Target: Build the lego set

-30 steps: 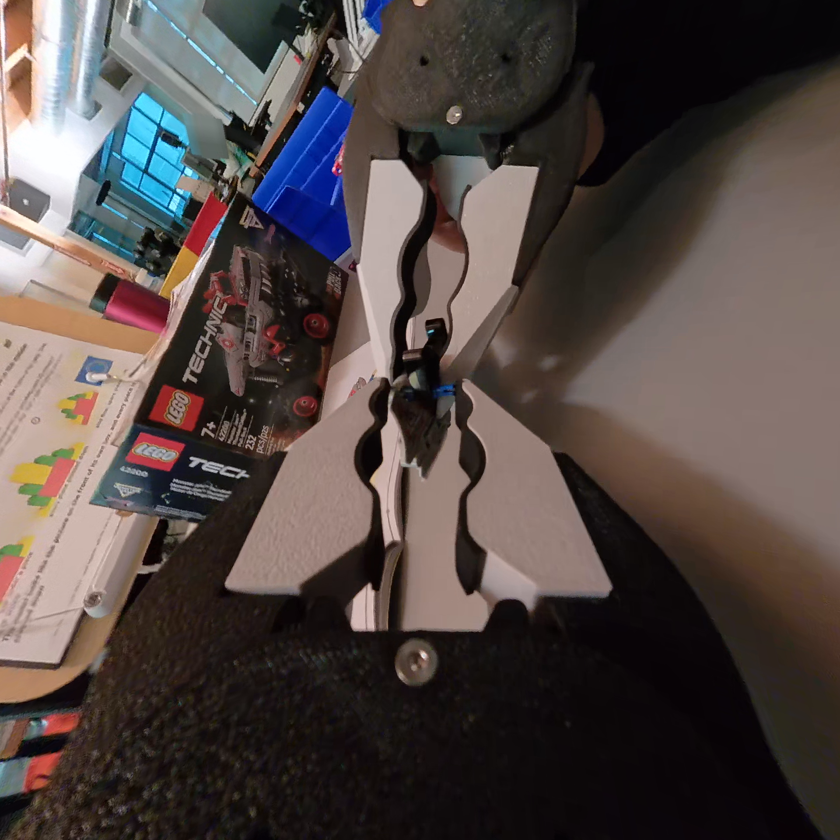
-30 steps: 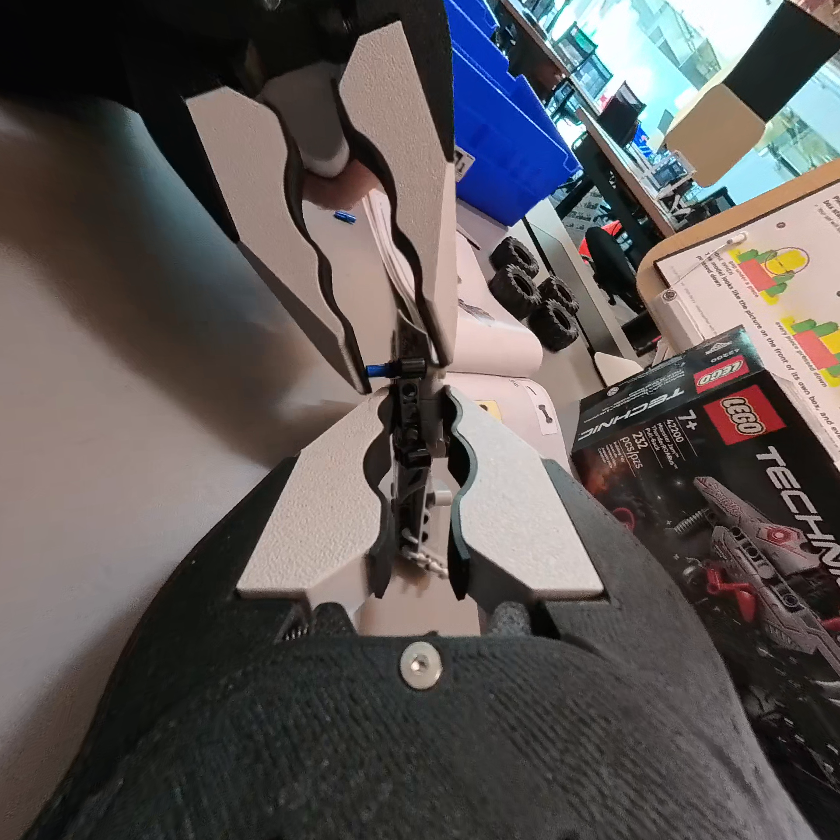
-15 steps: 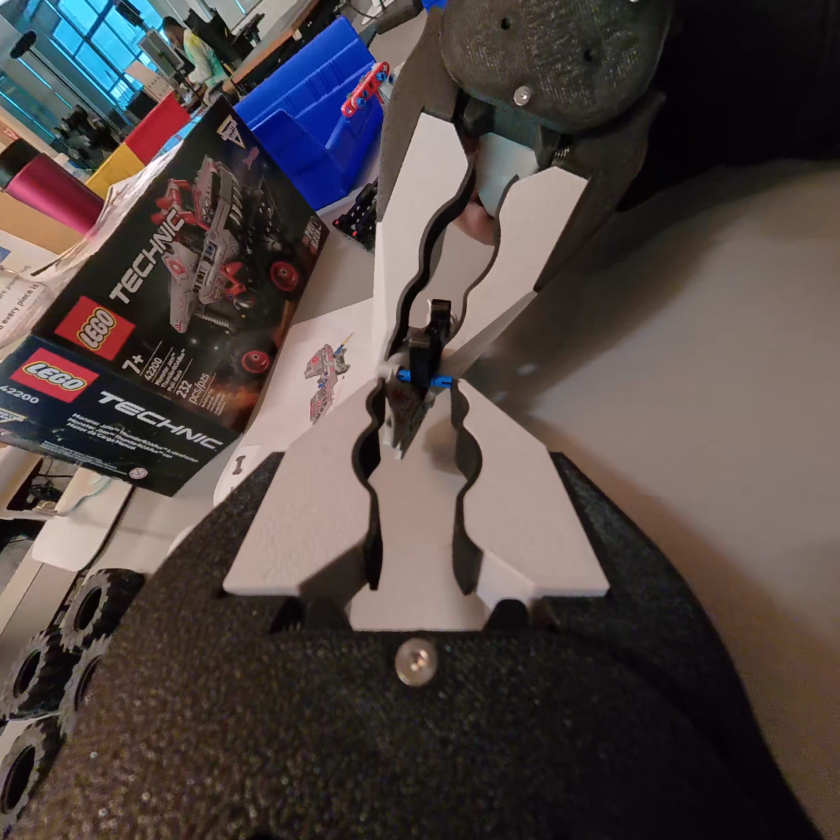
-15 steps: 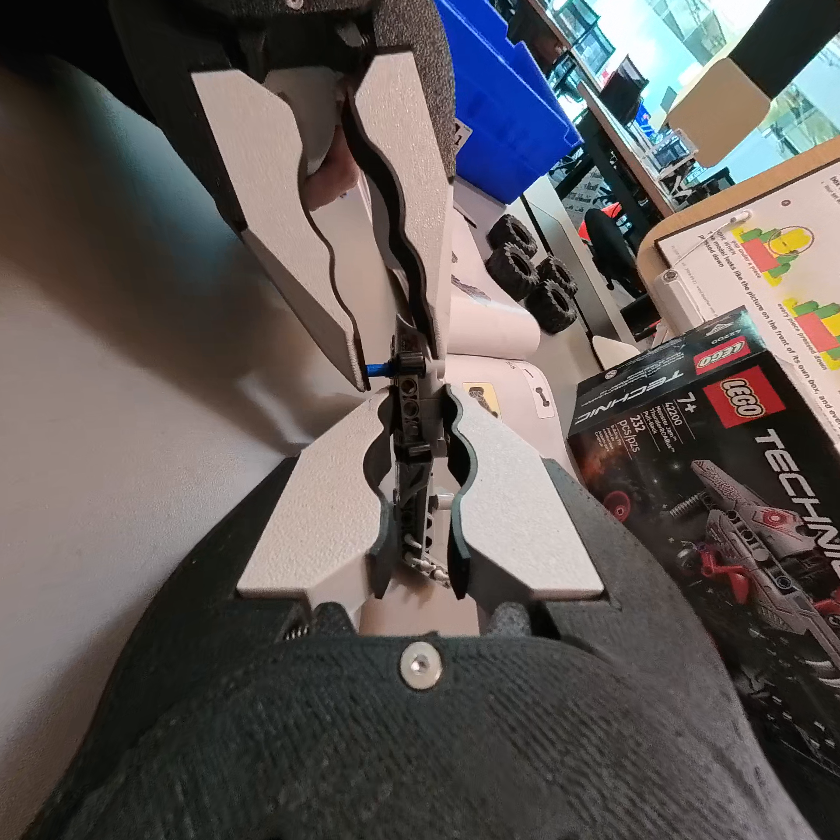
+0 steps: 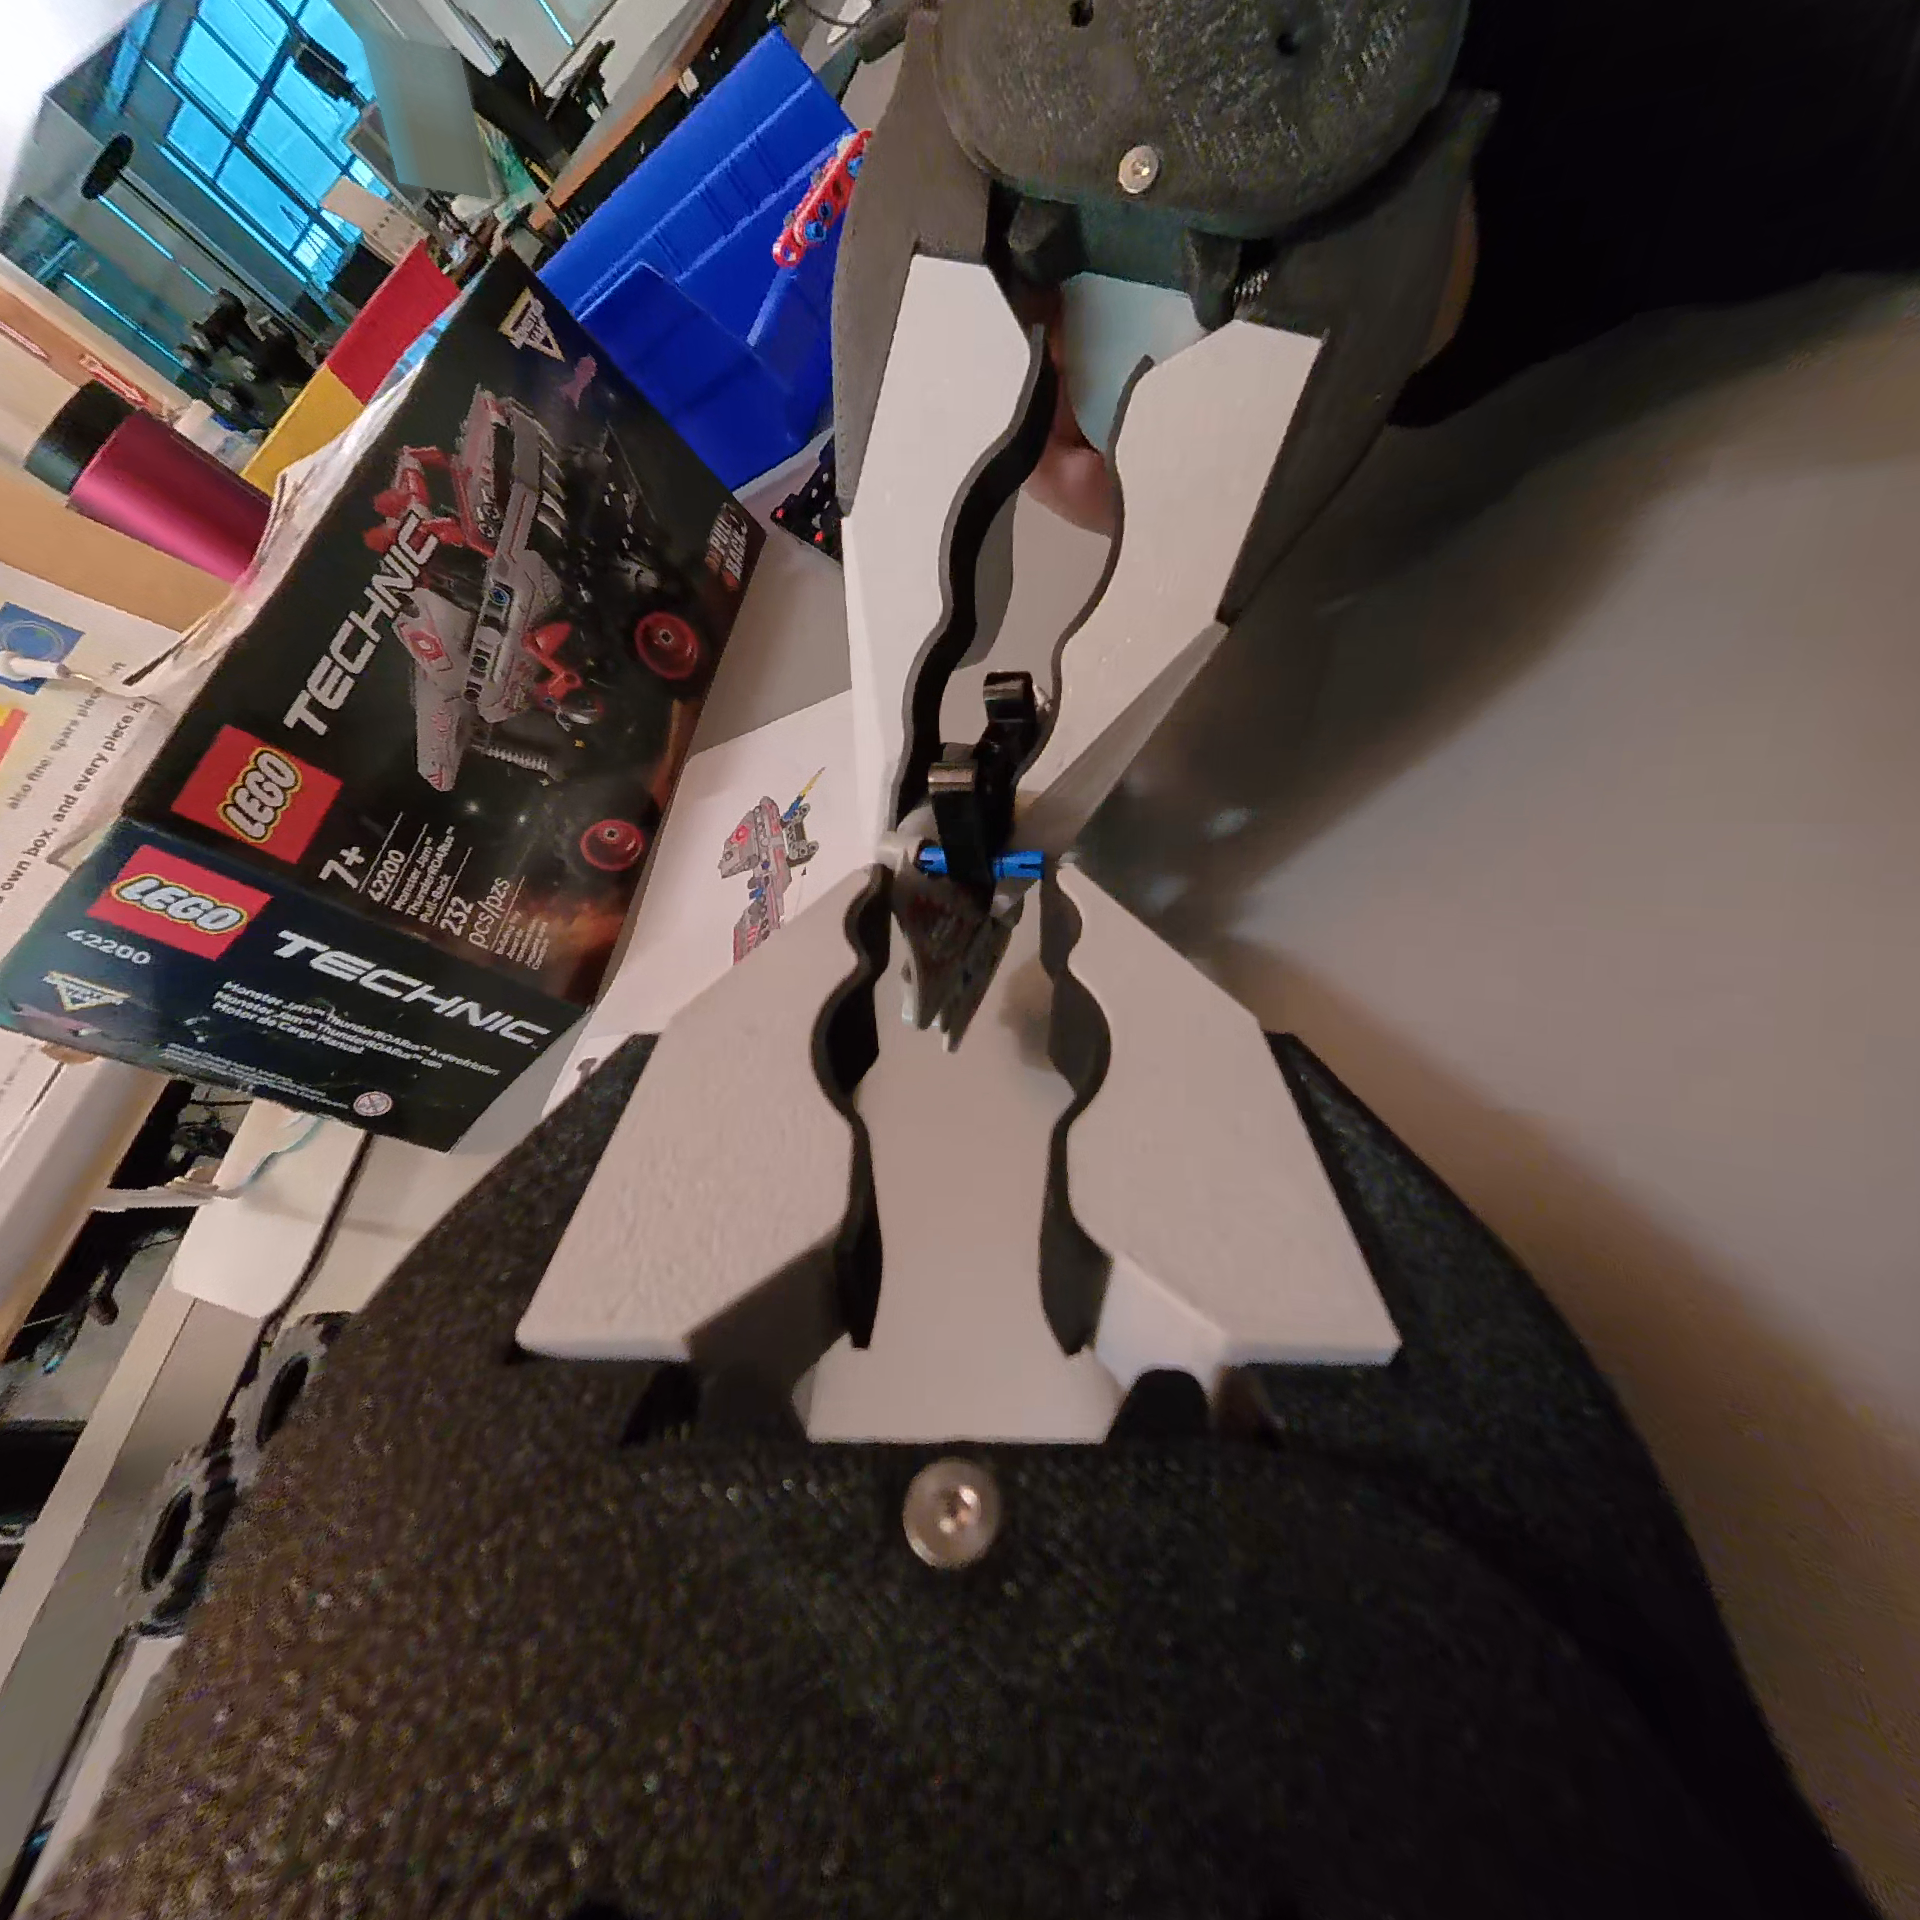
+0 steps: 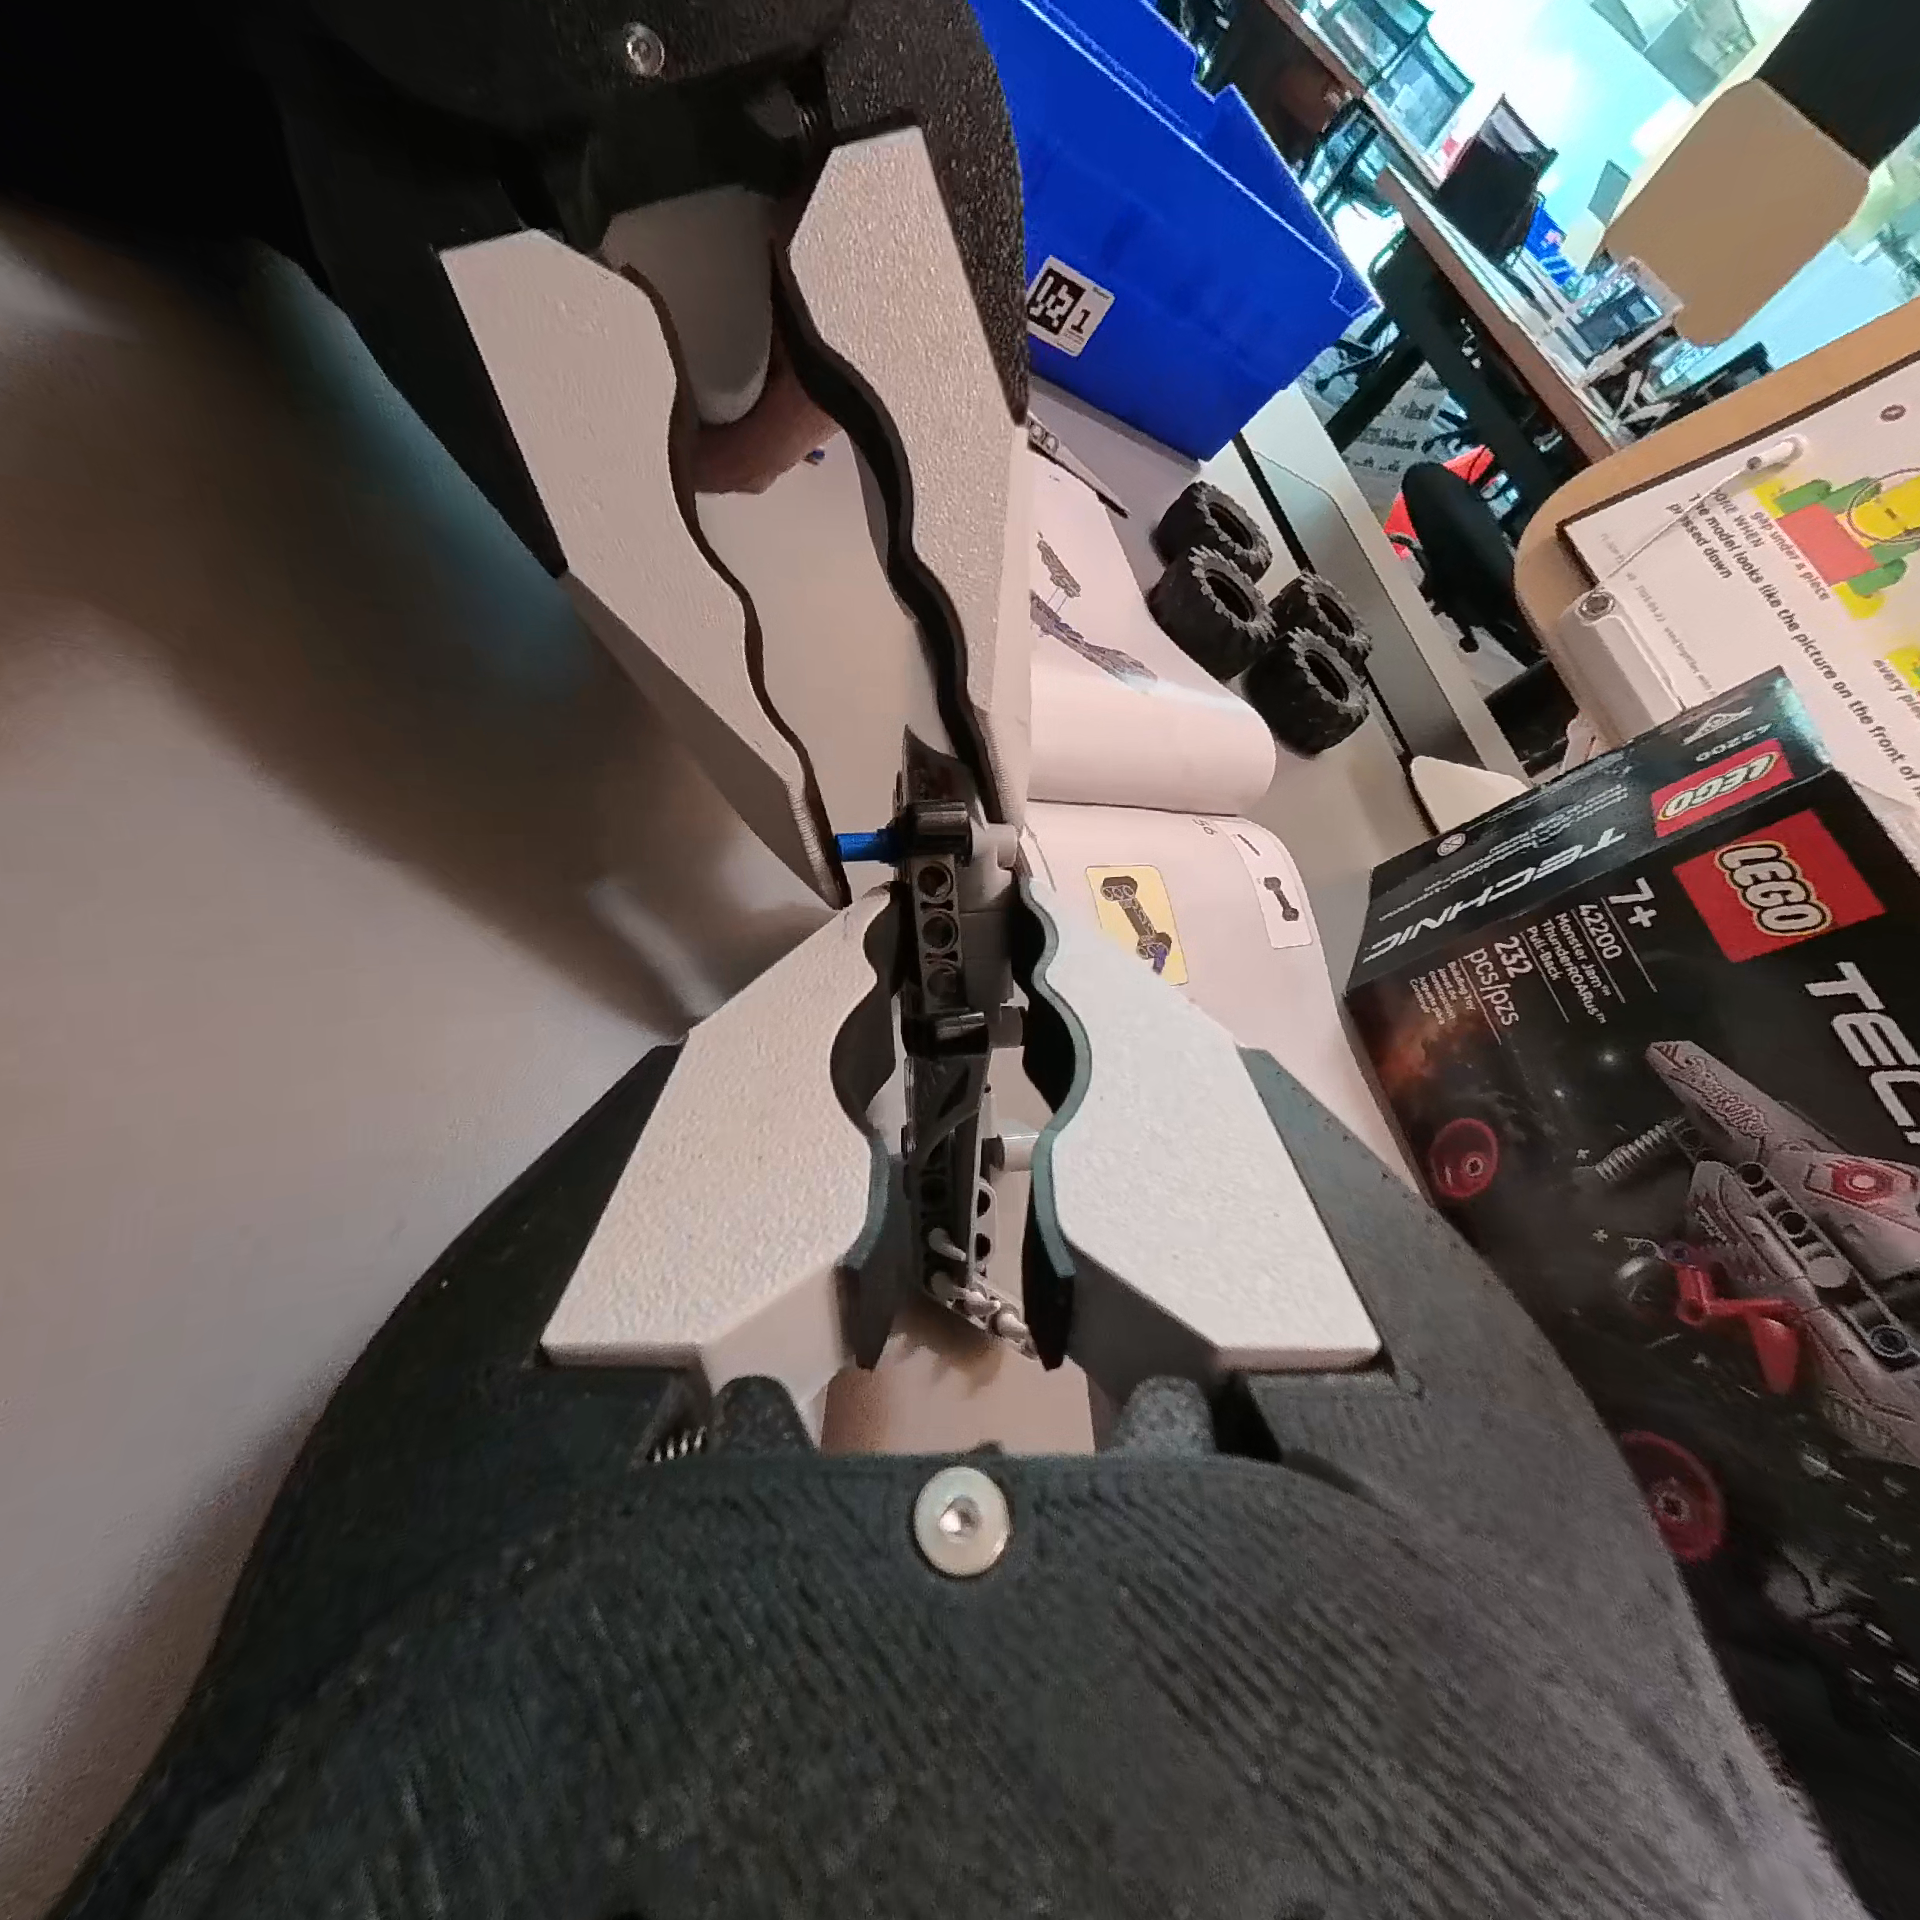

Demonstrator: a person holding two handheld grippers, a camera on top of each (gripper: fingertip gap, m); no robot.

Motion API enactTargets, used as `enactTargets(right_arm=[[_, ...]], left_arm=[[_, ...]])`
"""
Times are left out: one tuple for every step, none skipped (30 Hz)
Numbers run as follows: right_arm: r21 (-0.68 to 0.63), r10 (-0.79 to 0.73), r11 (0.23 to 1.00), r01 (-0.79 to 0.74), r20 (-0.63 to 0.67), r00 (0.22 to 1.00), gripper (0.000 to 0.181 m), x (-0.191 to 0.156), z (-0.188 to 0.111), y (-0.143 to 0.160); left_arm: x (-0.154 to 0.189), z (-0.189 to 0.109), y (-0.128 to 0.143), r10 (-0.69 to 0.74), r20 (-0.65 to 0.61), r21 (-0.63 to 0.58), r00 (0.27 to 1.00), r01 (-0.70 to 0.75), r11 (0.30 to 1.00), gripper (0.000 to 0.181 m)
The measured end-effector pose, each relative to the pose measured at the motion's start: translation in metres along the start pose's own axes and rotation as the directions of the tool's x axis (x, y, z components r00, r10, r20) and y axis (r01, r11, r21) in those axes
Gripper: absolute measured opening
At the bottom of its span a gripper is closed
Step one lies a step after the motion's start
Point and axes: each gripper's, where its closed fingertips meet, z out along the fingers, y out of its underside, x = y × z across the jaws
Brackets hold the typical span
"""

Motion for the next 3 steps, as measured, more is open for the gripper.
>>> enactTargets(right_arm=[[0.000, -0.008, 1.000, 0.008, -0.002, 1.000, 0.017, -0.0004, 0.0001, 0.0001], [-0.003, -0.012, 1.000, 0.012, -0.002, 1.000, 0.017, -0.0009, 0.0006, 0.0003], [-0.006, -0.018, 1.000, 0.018, 0.000, 1.000, 0.017, -0.0016, 0.0009, 0.0006]], left_arm=[[0.0001, -0.0001, 0.0003, 0.019, 0.002, -0.011, 1.000, -0.019, 1.000, 0.026], [0.0004, -0.0002, 0.0012, 0.033, 0.003, -0.027, 0.999, -0.033, 0.999, 0.026], [0.0010, -0.0003, 0.0019, 0.037, 0.001, -0.037, 0.999, -0.037, 0.999, 0.025]])
